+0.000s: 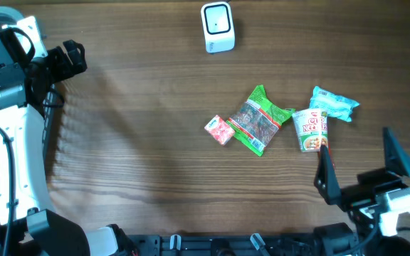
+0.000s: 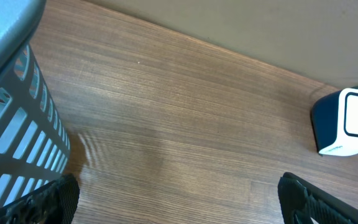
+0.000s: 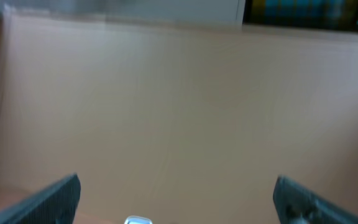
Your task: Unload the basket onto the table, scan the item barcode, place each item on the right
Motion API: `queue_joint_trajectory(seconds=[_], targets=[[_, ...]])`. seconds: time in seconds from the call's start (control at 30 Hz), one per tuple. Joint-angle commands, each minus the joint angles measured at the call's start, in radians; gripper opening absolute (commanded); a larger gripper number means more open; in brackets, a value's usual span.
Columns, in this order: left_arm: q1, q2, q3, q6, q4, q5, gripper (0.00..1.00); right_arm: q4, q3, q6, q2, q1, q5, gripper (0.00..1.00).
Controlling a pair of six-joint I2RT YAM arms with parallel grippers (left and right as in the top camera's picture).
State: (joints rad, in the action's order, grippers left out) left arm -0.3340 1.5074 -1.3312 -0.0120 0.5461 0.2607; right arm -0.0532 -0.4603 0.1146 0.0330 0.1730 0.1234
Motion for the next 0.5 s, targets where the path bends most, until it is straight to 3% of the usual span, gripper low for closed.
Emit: queue_joint_trajectory(seconds=[0.0,0.2,0.33,0.47], targets=[[-0.005,0.0,-0.012,0.005,-0.003,0.011,1.0,-0.18,0.149,0.013,-0.029,-0.004,0.008,1.0],[-0.005,0.0,-0.012,0.005,-0.003,0.012,1.0,-0.261,0.358,-0.128,-0.029,-0.005,-0.079,1.0],[-0.005,0.0,-0.012,0.005,-0.003,0.011,1.0,-0.261,0.447,-0.134,-0.029,-0.005,-0.079,1.0],[-0.005,0.0,-0.012,0.005,-0.003,0.011,1.0,-0.102,0.455,-0.143,-0.03,-0.005,-0.086,1.0]])
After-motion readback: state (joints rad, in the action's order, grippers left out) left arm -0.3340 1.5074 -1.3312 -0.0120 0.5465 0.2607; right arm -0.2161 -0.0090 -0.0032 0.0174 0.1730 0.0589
